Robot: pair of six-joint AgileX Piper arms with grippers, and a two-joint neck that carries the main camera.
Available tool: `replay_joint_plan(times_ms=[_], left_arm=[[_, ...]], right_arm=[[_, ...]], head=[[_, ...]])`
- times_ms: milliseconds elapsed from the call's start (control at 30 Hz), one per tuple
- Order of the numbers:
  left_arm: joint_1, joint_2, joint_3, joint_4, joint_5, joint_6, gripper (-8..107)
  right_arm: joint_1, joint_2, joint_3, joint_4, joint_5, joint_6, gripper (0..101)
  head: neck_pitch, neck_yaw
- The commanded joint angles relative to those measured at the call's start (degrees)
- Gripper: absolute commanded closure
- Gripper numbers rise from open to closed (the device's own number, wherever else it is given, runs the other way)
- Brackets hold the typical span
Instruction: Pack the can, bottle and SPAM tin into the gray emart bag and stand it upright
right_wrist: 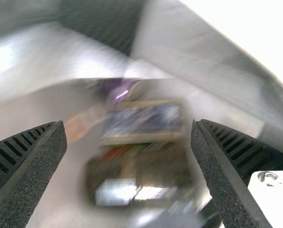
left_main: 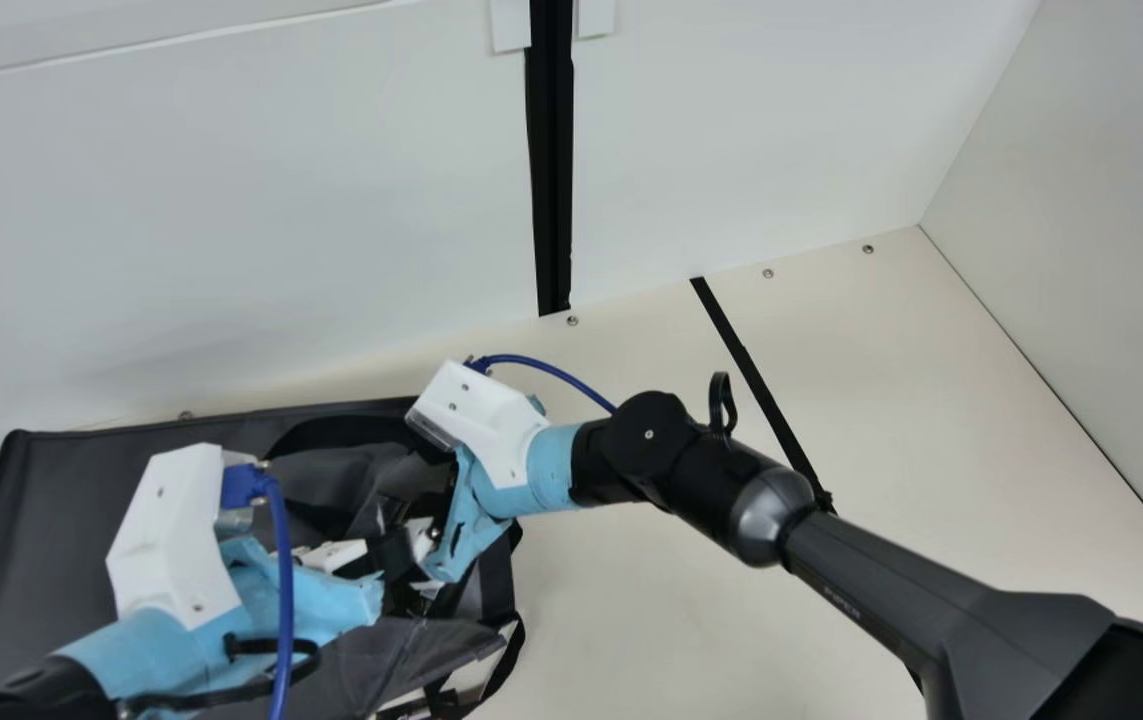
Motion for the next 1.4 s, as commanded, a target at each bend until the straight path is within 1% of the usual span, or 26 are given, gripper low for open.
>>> replay_joint_plan(times_ms=[0,267,600,933,1167,1367], left_arm=[[0.0,0.0,0.0,0.0,0.0,0.0,107],[0.37,0.38,0.12,1.46,-0.31,0.02,107],[0.37,0.38,0.12,2.04,-0.42,0.02,107],[0.37,0.38,0.12,2.04,-0.42,0.02,107],[0.37,0.38,0.12,2.04,-0.42,0.02,107],[0.37,0.38,0.12,2.04,-0.42,0.02,107]], right_arm=[[-0.65,0.08,0.47,0.22,-4.39,0.05,6],[-2.11,-1.22,2.36,-0.09,-4.06,-1.47,6],[-5.19,-3.99,5.08,-0.18,-2.19,-3.22,6],[-9.71,-8.61,8.54,-1.94,-0.08,-3.99,6],[-13.02,-12.08,10.04,-3.7,1.81,-3.41,6],[-15.51,-15.04,11.21,-5.29,2.52,-2.17,6]], head=[[-1.3,0.13],[-1.3,0.13],[-1.3,0.13],[-1.3,0.13],[-1.3,0.13],[-1.3,0.13]])
